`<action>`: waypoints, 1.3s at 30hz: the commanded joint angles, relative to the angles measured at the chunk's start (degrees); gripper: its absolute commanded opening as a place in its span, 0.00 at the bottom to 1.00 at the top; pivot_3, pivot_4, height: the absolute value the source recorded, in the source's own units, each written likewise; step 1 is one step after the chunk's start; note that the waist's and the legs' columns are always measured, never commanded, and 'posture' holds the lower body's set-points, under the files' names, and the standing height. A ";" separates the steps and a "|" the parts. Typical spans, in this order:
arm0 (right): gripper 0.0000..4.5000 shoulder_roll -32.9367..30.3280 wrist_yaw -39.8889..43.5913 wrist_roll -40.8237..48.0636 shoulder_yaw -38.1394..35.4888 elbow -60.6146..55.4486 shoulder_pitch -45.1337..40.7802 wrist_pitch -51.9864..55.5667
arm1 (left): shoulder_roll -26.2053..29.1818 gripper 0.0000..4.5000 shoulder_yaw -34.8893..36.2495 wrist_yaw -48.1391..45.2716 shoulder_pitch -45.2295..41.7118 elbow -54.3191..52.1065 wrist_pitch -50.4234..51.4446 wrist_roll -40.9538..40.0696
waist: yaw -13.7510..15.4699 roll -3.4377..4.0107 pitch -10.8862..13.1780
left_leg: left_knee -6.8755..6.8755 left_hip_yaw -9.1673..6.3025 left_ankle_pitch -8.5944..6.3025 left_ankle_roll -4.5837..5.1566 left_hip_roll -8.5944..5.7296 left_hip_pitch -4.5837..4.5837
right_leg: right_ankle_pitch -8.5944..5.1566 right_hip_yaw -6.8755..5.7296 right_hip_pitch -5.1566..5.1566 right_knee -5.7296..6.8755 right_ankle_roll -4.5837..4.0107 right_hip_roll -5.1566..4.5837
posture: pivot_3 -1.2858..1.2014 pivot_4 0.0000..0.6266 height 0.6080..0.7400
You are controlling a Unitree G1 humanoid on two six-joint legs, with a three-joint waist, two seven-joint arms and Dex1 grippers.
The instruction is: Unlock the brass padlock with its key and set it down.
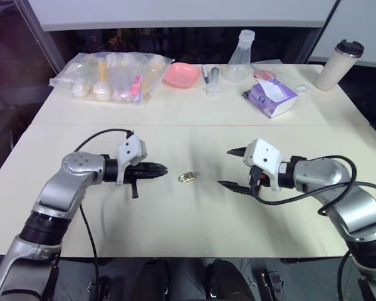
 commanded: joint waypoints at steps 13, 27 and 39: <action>1.00 0.10 -2.04 -0.22 -1.49 -3.99 1.47 0.68 | -7.13 0.79 -4.13 3.39 -0.69 3.21 -5.97 5.50 | -0.05 0.00 0.00 | 0.00 0.00 0.00 0.01 0.00 0.00 | 0.00 0.00 -0.01 0.01 0.00 0.02 | 0.52 0.24 0.81; 1.00 0.05 -4.05 0.26 -2.27 -6.55 3.16 2.76 | -15.31 0.62 -8.19 8.11 -3.16 10.85 -8.42 11.23 | 0.05 0.00 0.00 | 0.03 0.00 0.00 0.01 -0.01 0.00 | 0.00 0.00 0.01 0.01 0.01 0.04 | 0.52 0.24 0.81; 1.00 -0.43 -4.50 0.21 -3.14 -7.64 3.75 3.58 | -16.83 0.56 -10.78 11.97 -1.82 15.98 -14.22 18.16 | 0.29 0.00 -0.01 | 0.04 0.00 0.00 0.01 -0.01 0.03 | 0.01 0.00 0.06 0.01 0.01 0.03 | 0.52 0.24 0.81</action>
